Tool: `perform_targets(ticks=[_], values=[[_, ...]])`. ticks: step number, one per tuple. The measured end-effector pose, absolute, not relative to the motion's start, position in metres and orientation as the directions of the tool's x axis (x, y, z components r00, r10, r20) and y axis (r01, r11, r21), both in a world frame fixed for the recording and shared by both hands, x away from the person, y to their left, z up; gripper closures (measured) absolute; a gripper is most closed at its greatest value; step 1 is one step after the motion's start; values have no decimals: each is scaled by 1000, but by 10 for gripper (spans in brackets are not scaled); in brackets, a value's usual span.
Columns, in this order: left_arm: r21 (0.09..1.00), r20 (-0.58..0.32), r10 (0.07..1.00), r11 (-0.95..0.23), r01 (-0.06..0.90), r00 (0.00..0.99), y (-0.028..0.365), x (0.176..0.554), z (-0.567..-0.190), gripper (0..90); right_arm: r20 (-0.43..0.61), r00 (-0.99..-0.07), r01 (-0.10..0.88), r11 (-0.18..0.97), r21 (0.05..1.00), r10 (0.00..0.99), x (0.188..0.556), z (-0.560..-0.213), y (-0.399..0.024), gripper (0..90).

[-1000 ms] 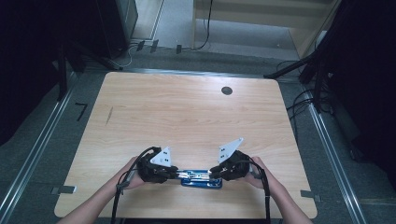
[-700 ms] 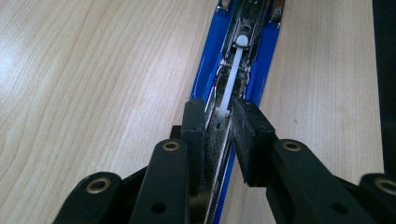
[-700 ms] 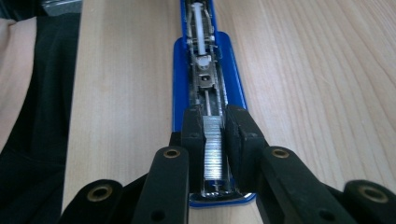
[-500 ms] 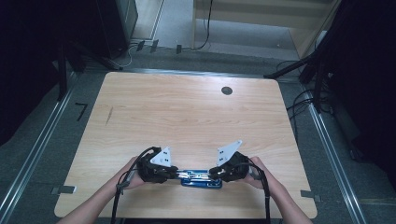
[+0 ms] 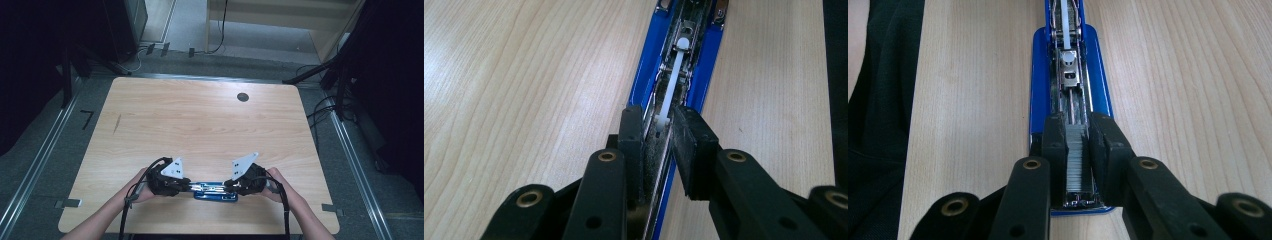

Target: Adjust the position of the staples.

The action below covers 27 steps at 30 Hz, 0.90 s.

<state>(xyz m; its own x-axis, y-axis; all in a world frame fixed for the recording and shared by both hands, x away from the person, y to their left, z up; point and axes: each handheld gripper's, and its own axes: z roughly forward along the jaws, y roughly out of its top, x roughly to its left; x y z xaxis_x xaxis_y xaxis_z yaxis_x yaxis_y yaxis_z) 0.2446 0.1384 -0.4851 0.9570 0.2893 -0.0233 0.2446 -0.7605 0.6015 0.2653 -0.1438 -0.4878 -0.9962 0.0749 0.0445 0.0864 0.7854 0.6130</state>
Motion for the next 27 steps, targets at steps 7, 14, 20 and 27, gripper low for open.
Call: perform_targets(ticks=[7, 14, 20, 27], values=[[601, -23, 289, -761, 244, 957, 138, 245, -485, 755, 56, -995, 101, 780, 617, 84, 267, -487, -146, 779], [601, -22, 288, -761, 243, 957, 138, 245, -485, 755, 59, -994, 112, 774, 624, 96, 267, -487, -147, 765], [601, -22, 289, -761, 244, 957, 138, 245, -485, 754, 78, -984, 174, 760, 626, 161, 270, -489, -142, 695], [602, -21, 288, -761, 242, 957, 138, 245, -485, 754, 98, -966, 250, 759, 601, 240, 270, -491, -127, 641]])
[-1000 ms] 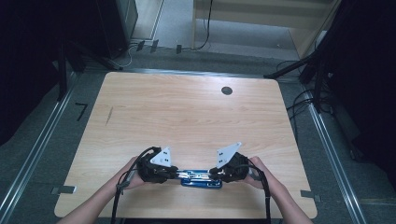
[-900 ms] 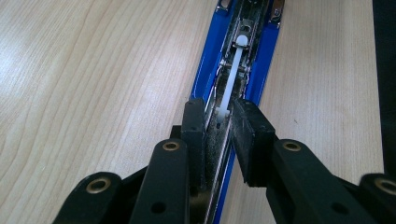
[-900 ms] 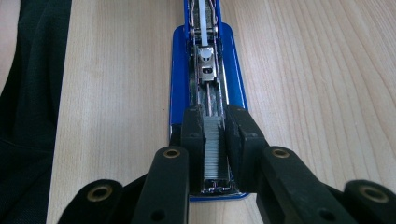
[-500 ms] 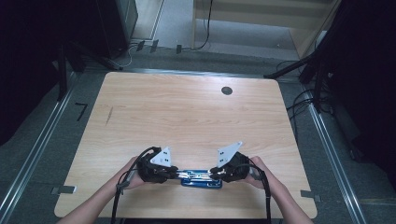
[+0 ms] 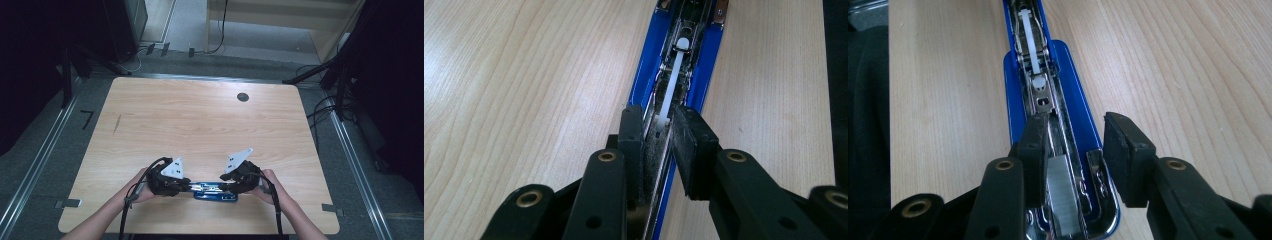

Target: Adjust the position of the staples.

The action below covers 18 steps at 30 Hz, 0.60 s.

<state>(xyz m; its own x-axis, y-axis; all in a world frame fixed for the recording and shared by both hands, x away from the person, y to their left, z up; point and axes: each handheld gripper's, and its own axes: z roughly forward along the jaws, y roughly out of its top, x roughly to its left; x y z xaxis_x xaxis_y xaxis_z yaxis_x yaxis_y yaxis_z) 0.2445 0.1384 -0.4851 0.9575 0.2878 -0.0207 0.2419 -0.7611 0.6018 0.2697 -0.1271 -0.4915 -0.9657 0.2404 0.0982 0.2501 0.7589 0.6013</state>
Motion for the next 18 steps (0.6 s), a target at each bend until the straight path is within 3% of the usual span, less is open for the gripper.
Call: perform_targets(ticks=[9, 18], values=[[605, -19, 288, -759, 241, 957, 138, 244, -485, 742, 111, -957, 281, 766, 578, 268, 271, -492, -129, 638], [534, 22, 277, -816, 223, 961, 136, 243, -493, 569, 117, -955, 289, 762, 580, 274, 271, -494, -129, 646]])
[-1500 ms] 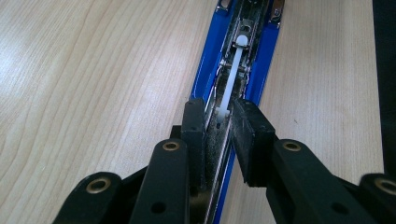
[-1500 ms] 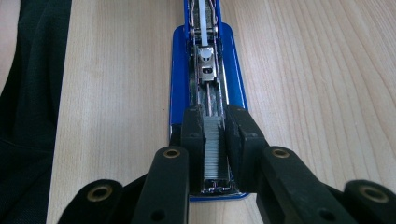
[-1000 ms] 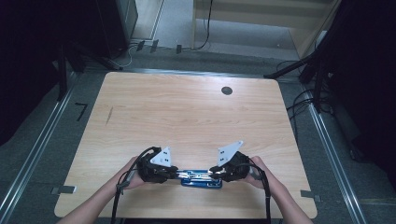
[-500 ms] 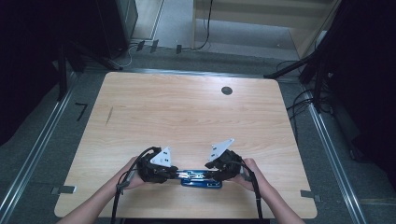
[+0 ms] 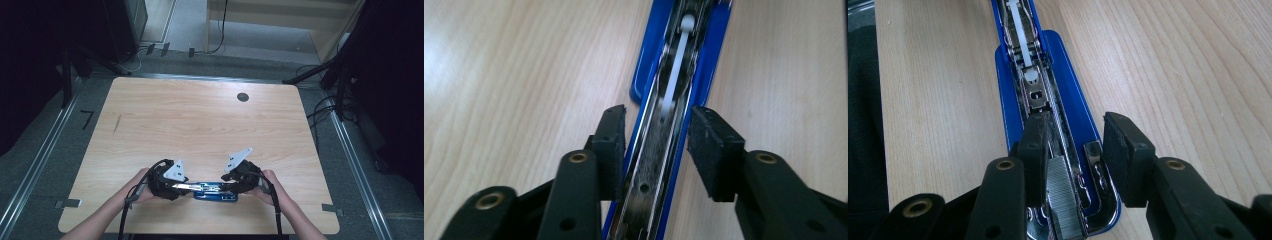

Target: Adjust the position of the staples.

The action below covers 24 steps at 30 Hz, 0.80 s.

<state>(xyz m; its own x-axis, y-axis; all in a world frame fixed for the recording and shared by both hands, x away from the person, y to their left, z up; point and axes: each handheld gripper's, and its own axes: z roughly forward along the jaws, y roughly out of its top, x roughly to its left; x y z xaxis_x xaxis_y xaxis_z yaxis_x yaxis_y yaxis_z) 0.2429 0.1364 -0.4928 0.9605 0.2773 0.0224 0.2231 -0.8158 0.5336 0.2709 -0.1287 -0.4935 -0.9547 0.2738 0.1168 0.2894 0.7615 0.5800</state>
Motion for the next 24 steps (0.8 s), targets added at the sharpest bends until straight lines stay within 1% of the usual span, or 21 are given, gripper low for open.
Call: perform_targets(ticks=[13, 24], values=[[510, 12, 289, -825, 243, 957, 142, 244, -496, 565, 127, -949, 308, 756, 577, 290, 270, -494, -129, 646], [520, -28, 294, -812, 266, 955, 150, 245, -497, 581, 121, -946, 313, 752, 579, 301, 270, -494, -129, 642]])
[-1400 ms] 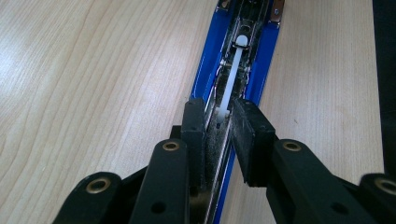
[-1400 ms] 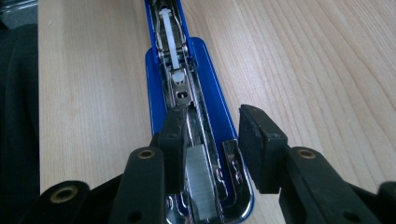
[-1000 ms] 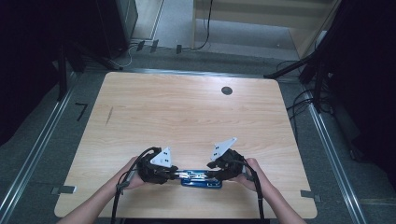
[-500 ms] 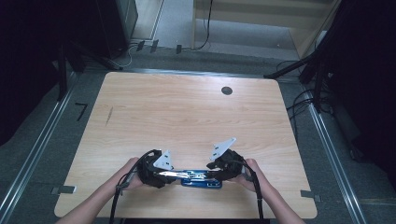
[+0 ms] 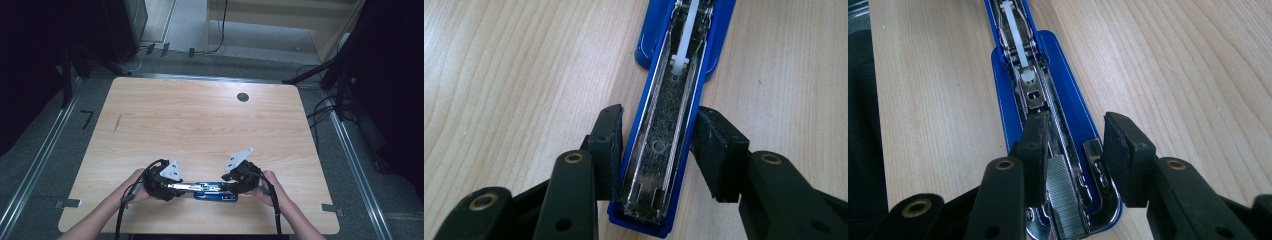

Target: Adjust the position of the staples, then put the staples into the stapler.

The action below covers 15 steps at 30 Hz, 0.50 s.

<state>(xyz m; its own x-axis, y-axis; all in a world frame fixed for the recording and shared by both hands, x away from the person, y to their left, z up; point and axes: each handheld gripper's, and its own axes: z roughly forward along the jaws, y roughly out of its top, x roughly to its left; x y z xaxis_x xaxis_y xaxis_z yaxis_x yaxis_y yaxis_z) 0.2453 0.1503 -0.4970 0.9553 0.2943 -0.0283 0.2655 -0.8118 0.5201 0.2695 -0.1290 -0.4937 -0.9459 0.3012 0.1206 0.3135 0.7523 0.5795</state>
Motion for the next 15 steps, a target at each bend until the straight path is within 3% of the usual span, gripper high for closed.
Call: perform_targets(ticks=[8, 15], values=[[515, -15, 273, -822, 241, 962, 151, 244, -495, 605, 87, -941, 313, 745, 590, 327, 266, -493, -128, 628], [517, -7, 261, -825, 227, 965, 151, 243, -493, 615, 78, -956, 263, 708, 656, 283, 253, -479, -123, 809]])
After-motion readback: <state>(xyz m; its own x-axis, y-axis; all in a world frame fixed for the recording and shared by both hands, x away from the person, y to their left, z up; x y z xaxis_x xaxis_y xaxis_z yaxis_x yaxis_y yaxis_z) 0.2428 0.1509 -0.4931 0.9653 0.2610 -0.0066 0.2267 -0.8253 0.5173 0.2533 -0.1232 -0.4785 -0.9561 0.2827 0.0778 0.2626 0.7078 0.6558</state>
